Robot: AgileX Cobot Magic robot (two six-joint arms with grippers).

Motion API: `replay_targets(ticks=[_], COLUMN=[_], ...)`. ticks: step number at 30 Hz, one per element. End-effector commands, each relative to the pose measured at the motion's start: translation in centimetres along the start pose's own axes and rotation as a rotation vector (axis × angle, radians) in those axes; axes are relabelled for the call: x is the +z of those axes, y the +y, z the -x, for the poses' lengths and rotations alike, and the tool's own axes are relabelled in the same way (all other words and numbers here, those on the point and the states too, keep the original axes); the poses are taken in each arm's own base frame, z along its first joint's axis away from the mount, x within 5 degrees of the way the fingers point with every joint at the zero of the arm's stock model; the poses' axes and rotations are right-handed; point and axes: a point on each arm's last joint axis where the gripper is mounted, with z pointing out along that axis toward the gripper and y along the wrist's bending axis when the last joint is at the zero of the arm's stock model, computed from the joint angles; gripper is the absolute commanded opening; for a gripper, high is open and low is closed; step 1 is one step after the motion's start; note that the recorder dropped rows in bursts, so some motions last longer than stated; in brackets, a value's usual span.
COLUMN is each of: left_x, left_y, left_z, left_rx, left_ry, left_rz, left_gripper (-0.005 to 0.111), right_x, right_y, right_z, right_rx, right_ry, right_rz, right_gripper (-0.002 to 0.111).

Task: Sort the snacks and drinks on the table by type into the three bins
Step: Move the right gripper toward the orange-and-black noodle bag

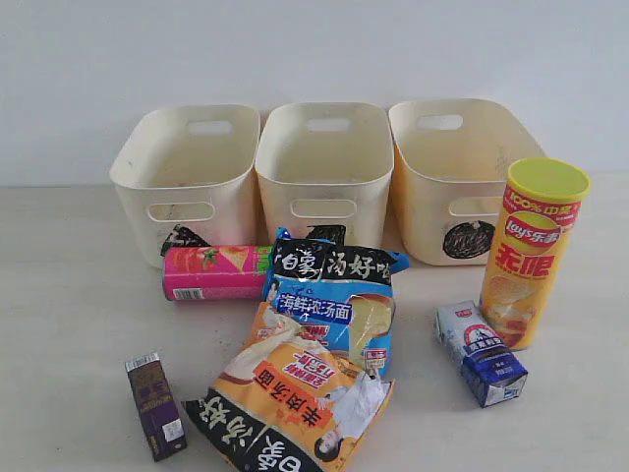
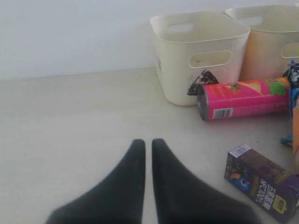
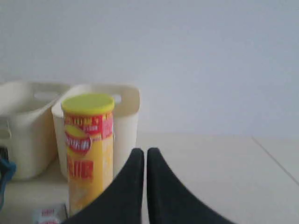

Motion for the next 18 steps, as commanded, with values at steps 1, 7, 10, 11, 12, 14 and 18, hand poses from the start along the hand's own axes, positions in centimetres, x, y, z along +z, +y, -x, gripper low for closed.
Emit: replay_targets(ticks=[1,7,10,11,12,14,18], left_x=[0.0,0.0,0.0,0.0,0.0,0.0,0.0], left_y=[0.0,0.0,0.0,0.0,0.0,0.0,0.0], left_z=[0.1,0.1,0.1,0.1,0.1,0.1,0.1], left_rx=[-0.005,-0.005,-0.005,-0.005,-0.005,-0.005,-0.005], left_ry=[-0.008,-0.008,-0.008,-0.008,-0.008,-0.008,-0.008], left_rz=[0.004,0.004,0.004,0.004,0.004,0.004,0.004], left_gripper=[0.004,0.004,0.004,0.004,0.004,0.004,0.004], right_x=[-0.2,-0.9,-1.0,-0.7,-0.4,0.4,3.8], right_y=[0.0,-0.1,-0.1,-0.2,-0.2,-0.1,-0.2], right_z=[1.6,4.0,6.0,6.7,7.4,8.5,9.9], right_rx=[0.078,0.287,0.286,0.284,0.274,0.242,0.230], right_ry=[-0.181,-0.432,-0.431,-0.415,-0.400,-0.353,-0.142], right_rz=[0.002,0.053,0.053,0.051,0.050,0.048,0.023], right_gripper=[0.000,0.000,0.000,0.000,0.000,0.000,0.000])
